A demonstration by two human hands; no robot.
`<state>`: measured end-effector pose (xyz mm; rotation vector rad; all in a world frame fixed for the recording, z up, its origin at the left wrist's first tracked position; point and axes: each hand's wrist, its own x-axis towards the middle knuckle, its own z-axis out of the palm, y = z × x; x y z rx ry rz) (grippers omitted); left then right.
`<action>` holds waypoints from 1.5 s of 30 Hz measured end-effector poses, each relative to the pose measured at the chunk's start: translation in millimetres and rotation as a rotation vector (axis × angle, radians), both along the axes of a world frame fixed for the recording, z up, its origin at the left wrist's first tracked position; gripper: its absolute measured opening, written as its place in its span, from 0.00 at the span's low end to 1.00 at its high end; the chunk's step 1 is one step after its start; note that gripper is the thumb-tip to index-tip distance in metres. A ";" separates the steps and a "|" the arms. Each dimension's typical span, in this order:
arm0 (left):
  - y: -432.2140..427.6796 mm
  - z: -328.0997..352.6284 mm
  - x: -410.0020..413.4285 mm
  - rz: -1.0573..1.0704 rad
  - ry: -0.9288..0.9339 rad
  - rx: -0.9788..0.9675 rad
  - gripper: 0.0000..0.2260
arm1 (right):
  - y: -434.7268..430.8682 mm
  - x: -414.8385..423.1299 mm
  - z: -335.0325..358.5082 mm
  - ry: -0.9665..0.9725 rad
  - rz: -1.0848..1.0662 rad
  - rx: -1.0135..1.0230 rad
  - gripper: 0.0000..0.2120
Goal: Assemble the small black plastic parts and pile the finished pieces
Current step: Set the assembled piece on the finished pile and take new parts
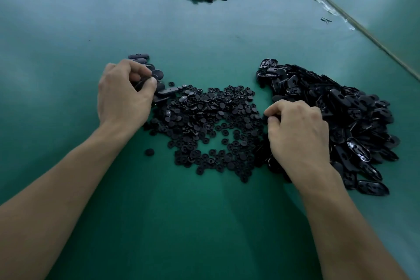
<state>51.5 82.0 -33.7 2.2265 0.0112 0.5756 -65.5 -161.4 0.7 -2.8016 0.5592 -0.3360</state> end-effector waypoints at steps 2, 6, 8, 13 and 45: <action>-4.1 2.3 -3.6 -0.024 -0.034 -0.024 0.04 | -0.5 1.2 0.2 -0.030 0.003 0.028 0.10; -23.3 10.5 -21.9 -0.188 -0.094 -0.084 0.06 | -2.0 3.2 -2.1 -0.129 0.039 0.060 0.13; -34.9 14.9 -34.6 -0.291 -0.115 -0.096 0.07 | -1.5 3.9 -2.9 -0.246 0.095 0.108 0.12; -56.9 21.7 -59.4 -0.454 -0.039 -0.194 0.08 | 12.0 5.2 -2.1 -0.513 0.368 0.345 0.10; -62.1 15.0 -63.9 -0.644 0.082 -0.617 0.07 | 22.1 5.6 -6.3 -0.406 0.403 0.865 0.07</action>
